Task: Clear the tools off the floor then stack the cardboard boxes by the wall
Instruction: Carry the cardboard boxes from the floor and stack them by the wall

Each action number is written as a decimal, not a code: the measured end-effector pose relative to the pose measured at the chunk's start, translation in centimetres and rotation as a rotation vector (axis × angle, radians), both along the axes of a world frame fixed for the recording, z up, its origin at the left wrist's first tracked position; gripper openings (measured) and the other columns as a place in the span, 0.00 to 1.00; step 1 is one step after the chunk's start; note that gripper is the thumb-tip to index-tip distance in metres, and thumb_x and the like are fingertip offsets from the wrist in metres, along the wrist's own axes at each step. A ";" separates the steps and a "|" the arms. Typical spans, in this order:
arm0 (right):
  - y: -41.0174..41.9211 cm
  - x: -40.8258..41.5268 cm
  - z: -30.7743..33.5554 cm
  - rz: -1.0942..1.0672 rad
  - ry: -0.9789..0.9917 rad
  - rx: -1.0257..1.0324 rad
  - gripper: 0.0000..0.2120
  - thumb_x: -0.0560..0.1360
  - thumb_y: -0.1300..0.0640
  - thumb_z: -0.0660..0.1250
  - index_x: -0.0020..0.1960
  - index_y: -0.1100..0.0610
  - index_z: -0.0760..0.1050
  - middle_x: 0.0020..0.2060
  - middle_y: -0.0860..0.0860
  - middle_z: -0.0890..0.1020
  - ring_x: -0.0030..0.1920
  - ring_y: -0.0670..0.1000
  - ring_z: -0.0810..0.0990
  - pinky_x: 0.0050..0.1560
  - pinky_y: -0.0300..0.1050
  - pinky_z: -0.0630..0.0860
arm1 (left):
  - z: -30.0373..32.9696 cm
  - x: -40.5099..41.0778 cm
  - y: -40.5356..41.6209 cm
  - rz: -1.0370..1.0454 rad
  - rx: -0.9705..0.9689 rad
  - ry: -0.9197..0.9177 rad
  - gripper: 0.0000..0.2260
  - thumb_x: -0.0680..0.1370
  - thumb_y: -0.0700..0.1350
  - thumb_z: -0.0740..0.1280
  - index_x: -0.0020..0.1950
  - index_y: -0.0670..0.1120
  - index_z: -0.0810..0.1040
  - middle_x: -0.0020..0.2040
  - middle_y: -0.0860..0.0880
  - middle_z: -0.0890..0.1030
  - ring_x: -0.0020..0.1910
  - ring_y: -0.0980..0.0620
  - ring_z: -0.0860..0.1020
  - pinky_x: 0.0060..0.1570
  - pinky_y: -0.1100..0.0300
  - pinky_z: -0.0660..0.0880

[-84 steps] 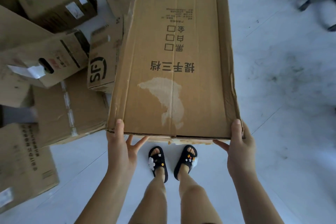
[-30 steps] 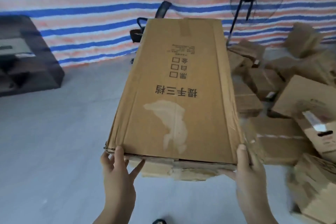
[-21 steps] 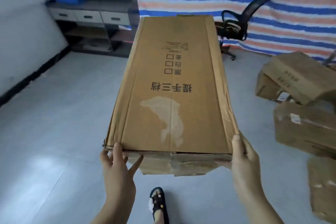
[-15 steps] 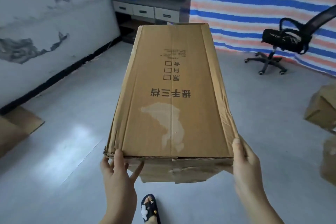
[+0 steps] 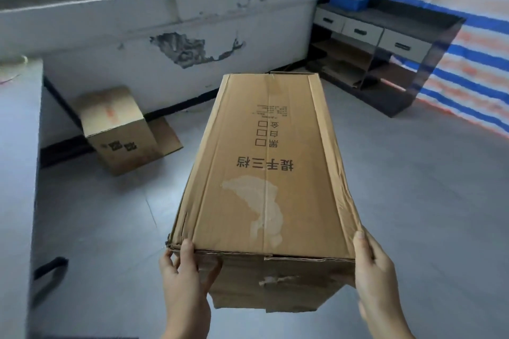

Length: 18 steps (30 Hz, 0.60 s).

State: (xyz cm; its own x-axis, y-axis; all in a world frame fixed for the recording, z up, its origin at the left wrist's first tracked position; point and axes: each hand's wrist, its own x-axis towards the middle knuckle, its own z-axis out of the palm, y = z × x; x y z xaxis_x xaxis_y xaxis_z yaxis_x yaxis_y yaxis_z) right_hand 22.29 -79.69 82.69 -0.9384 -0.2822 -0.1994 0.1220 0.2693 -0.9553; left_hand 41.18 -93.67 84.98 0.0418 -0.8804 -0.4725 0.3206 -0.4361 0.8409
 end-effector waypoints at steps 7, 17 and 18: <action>-12.8 0.5 0.2 0.115 -0.001 0.004 0.18 0.80 0.51 0.58 0.66 0.58 0.73 0.58 0.49 0.78 0.62 0.53 0.75 0.66 0.54 0.70 | 0.3 2.1 -10.1 0.109 -0.028 0.023 0.03 0.81 0.46 0.60 0.48 0.54 0.71 0.51 0.48 0.74 0.53 0.45 0.74 0.48 0.45 0.77; -31.6 -6.1 0.5 0.337 0.006 -0.056 0.19 0.81 0.52 0.56 0.69 0.58 0.70 0.63 0.50 0.76 0.65 0.50 0.72 0.69 0.50 0.67 | -1.1 -3.0 -25.8 0.273 -0.061 -0.007 0.08 0.81 0.46 0.60 0.59 0.47 0.68 0.56 0.46 0.72 0.52 0.48 0.72 0.48 0.47 0.77; -33.9 -7.3 0.3 0.348 0.007 -0.060 0.19 0.81 0.52 0.56 0.68 0.58 0.70 0.62 0.49 0.76 0.64 0.50 0.73 0.68 0.50 0.67 | -1.4 -4.1 -27.7 0.286 -0.067 -0.008 0.08 0.81 0.46 0.60 0.59 0.47 0.68 0.56 0.46 0.72 0.52 0.49 0.72 0.49 0.46 0.77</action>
State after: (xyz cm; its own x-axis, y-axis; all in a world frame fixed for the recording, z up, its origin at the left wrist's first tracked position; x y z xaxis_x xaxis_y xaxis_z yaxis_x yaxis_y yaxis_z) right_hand 15.01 -113.57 82.94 -0.7855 -0.5961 -0.1663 0.0261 0.2365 -0.9713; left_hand 37.12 -121.36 83.62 0.2964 -0.8616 -0.4122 0.4162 -0.2719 0.8676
